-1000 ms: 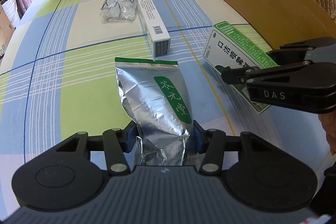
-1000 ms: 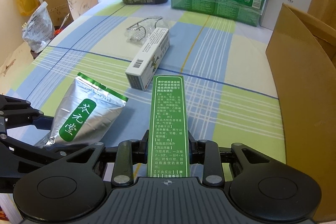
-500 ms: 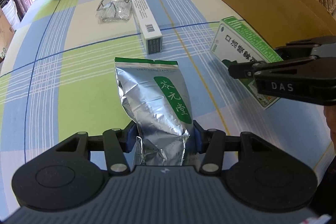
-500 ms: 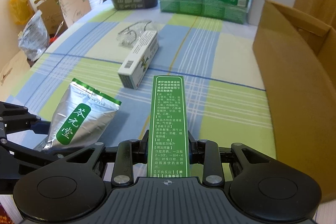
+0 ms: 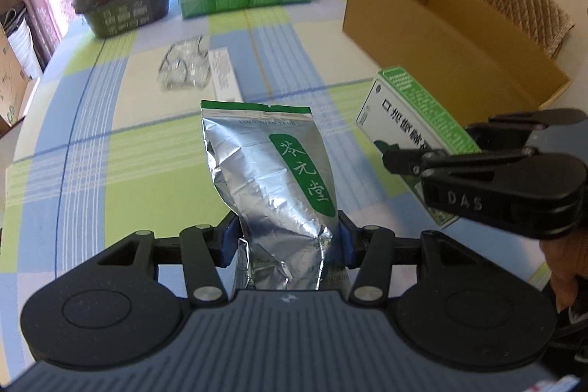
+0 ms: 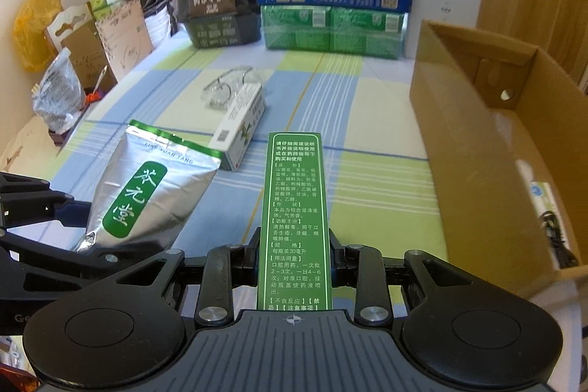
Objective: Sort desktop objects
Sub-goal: 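Lift the foil bag and green box and carry them over the cardboard box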
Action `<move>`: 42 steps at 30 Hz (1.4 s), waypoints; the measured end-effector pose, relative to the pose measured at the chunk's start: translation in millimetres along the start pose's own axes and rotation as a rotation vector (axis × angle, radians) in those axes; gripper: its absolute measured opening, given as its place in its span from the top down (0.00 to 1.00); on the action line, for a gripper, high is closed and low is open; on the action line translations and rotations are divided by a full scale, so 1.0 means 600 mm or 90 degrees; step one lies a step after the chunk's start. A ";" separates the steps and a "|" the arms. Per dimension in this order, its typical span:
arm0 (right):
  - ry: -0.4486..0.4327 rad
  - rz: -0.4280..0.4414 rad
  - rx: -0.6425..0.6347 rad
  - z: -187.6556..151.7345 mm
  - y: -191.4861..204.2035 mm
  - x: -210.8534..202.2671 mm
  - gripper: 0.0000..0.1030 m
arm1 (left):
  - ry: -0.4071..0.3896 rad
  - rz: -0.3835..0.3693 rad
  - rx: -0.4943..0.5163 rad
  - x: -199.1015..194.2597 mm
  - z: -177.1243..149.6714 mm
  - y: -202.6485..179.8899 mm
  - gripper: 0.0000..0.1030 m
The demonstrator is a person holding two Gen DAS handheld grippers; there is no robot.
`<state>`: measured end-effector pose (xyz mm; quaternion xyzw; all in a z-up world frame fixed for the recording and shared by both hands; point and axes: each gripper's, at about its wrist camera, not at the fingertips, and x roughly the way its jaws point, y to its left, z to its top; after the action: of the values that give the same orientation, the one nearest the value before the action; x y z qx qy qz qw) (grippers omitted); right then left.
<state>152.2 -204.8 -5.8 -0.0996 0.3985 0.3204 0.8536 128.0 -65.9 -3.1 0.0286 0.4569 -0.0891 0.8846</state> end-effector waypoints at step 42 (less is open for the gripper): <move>-0.104 -0.089 0.060 -0.003 -0.186 -0.244 0.73 | -0.072 -0.069 0.095 -0.115 0.081 -0.238 0.55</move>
<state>151.4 -360.7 92.5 -0.0604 0.3347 0.2480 0.9071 101.3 -203.7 85.7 0.0642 0.3989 -0.1721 0.8984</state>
